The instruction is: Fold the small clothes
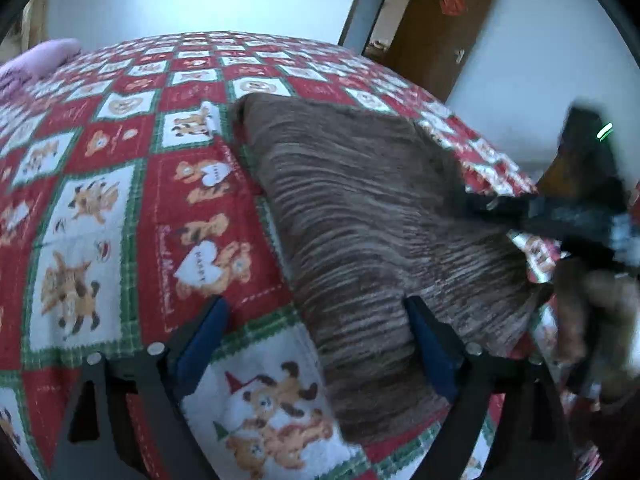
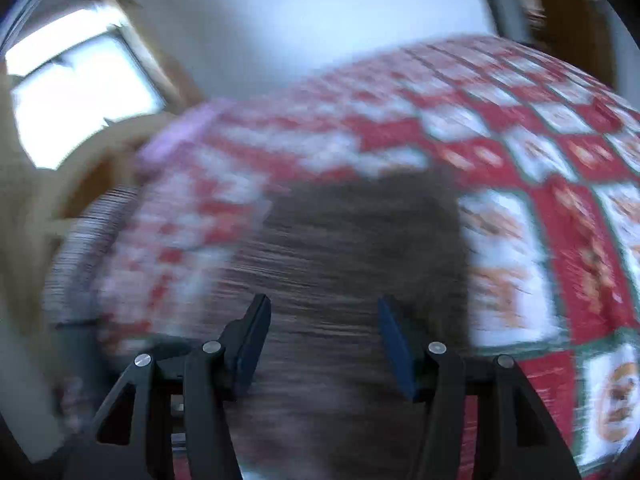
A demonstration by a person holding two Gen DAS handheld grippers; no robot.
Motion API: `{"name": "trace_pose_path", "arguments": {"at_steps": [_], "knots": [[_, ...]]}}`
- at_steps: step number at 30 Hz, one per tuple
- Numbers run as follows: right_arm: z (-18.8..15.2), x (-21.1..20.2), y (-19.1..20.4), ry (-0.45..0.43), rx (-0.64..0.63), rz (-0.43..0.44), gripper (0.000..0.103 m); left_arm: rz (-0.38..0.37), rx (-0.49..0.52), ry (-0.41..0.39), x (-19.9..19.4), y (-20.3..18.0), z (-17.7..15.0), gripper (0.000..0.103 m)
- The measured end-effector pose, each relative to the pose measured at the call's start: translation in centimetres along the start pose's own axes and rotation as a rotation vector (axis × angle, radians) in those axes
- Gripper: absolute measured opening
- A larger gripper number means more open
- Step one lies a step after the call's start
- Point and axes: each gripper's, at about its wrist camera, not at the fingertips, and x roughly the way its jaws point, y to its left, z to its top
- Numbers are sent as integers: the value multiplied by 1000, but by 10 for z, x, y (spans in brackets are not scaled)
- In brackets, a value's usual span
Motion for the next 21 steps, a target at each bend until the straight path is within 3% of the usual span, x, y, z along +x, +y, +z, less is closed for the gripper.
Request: {"name": "trace_pose_path", "arguments": {"at_steps": [4,7,10,16,19,21], "knots": [[-1,-6,-10,-25,-24,-40,55,-15,-76,-61,-15,12,-10,98],[4,-13,15,-31,-127,-147,56,-29,-167,-86,-19,29,-11,101],[21,-9,59,-57,-304,-185,56,-9,-147,-69,-14,23,-10,102],[50,56,136,-23,-602,-264,56,9,-113,-63,-14,18,-12,102],[51,94,149,21,-657,-326,56,0,-113,-63,-15,19,-13,103],[51,107,146,3,-631,-330,56,-1,-110,-61,-14,19,-13,103]]}}
